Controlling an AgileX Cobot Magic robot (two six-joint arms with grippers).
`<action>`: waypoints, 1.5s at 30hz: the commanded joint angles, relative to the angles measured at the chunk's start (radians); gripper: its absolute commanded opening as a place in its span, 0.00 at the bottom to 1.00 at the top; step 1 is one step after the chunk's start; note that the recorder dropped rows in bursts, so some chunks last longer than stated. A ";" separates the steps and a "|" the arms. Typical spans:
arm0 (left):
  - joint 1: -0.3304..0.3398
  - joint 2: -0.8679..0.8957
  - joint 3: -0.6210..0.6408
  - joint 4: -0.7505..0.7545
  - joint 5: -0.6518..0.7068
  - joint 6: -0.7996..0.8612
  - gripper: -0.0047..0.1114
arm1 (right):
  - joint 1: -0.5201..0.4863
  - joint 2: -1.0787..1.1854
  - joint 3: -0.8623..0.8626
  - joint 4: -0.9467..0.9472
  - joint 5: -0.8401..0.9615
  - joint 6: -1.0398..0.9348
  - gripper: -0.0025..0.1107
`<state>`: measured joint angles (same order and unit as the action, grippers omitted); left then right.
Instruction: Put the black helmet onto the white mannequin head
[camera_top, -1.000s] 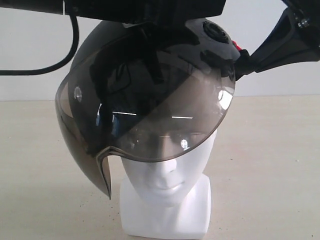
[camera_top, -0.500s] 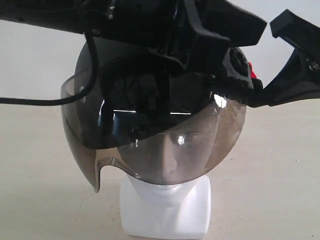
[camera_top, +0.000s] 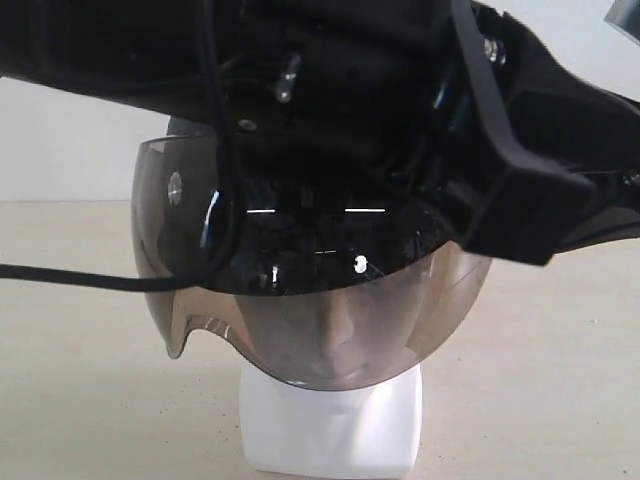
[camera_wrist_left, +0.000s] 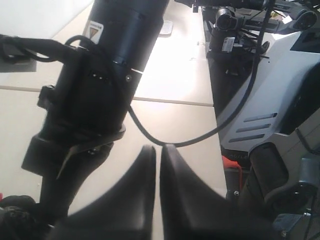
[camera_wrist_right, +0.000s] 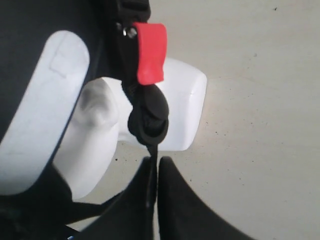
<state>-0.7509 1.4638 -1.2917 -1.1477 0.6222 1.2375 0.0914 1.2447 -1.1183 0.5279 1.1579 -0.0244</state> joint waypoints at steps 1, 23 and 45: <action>0.006 0.025 0.026 0.013 -0.002 -0.060 0.08 | -0.012 -0.006 0.019 -0.202 0.063 -0.014 0.02; 0.067 -0.096 0.026 0.168 -0.269 -0.127 0.08 | -0.012 -0.006 0.019 -0.226 0.063 -0.005 0.02; 0.153 -0.106 0.026 0.337 -0.227 -0.247 0.08 | -0.012 -0.006 0.019 -0.182 0.063 -0.017 0.08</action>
<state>-0.6049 1.3576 -1.2716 -0.8301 0.3607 1.0034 0.0984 1.2399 -1.1145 0.4749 1.1579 -0.0220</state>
